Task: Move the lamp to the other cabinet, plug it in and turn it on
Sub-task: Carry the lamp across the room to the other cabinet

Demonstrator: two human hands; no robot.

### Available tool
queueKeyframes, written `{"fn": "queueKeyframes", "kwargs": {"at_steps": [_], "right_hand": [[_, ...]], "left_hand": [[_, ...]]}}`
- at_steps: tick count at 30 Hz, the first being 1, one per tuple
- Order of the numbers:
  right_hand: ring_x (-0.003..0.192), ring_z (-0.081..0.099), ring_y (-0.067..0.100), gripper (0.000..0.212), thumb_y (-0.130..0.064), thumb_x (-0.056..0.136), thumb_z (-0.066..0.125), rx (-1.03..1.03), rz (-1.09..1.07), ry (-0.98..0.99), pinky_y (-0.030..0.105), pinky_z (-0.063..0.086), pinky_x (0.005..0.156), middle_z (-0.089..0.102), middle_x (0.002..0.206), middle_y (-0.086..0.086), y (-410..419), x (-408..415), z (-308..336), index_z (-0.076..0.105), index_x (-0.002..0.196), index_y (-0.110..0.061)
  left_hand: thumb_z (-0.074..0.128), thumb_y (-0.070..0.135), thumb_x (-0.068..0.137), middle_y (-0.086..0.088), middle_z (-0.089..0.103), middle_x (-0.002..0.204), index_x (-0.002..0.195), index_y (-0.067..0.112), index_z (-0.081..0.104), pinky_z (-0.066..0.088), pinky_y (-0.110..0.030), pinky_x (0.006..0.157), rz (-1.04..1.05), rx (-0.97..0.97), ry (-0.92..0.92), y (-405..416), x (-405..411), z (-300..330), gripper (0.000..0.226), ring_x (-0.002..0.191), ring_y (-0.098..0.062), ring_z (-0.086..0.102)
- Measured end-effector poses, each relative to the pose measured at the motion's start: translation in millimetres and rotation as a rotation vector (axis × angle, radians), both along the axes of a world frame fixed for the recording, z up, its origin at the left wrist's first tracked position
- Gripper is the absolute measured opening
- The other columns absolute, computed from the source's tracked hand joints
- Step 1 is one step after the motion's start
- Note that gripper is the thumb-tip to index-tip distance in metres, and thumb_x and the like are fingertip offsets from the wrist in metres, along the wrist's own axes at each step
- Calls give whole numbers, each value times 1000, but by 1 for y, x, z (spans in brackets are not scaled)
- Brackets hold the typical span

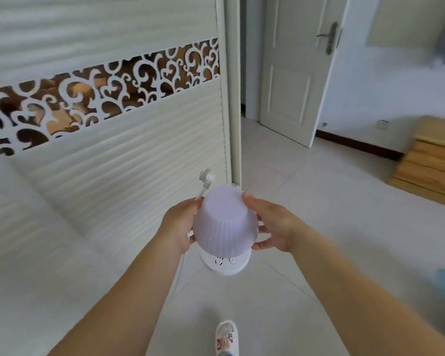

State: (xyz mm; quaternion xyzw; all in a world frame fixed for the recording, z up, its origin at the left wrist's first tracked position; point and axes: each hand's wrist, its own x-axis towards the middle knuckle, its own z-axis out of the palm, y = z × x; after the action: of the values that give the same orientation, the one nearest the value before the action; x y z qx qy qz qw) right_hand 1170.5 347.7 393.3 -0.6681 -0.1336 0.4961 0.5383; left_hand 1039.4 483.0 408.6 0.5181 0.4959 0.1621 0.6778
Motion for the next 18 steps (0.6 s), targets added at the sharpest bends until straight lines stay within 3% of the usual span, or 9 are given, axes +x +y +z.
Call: {"fn": "queueKeyframes", "kwargs": {"at_steps": [3,10,14,18], "right_hand": [[100,56,19,35,-63,73,60,-27,-112,9,43,57,74,59,108,-7,-6,54,-9,64,95,-36],[97,59,21,32,-60,74,63,-61,-417,21,44,56,74,61,107,-5,-14,193,-10,66,93,-35],[102,59,24,31,-60,75,62,-52,-579,14,45,56,76,62,111,-5,-38,254,-13,66,96,-37],[103,59,23,28,-60,76,61,-67,-709,44,43,55,72,61,112,-7,-75,309,-22,66,95,-40]], "left_hand": [[71,29,73,-6,68,101,93,20,72,51,-33,72,-131,-15,0,9,70,-7,22,84,-23,59],[67,30,80,-9,69,108,98,20,70,52,-33,70,-369,-43,-46,29,255,-23,21,102,-29,61],[62,24,83,-12,68,100,89,21,70,51,-32,65,-501,-40,-62,16,347,-28,10,86,-28,61],[63,23,83,-11,69,96,86,22,69,50,-30,60,-618,-65,-54,-16,425,-39,7,82,-27,61]]}}
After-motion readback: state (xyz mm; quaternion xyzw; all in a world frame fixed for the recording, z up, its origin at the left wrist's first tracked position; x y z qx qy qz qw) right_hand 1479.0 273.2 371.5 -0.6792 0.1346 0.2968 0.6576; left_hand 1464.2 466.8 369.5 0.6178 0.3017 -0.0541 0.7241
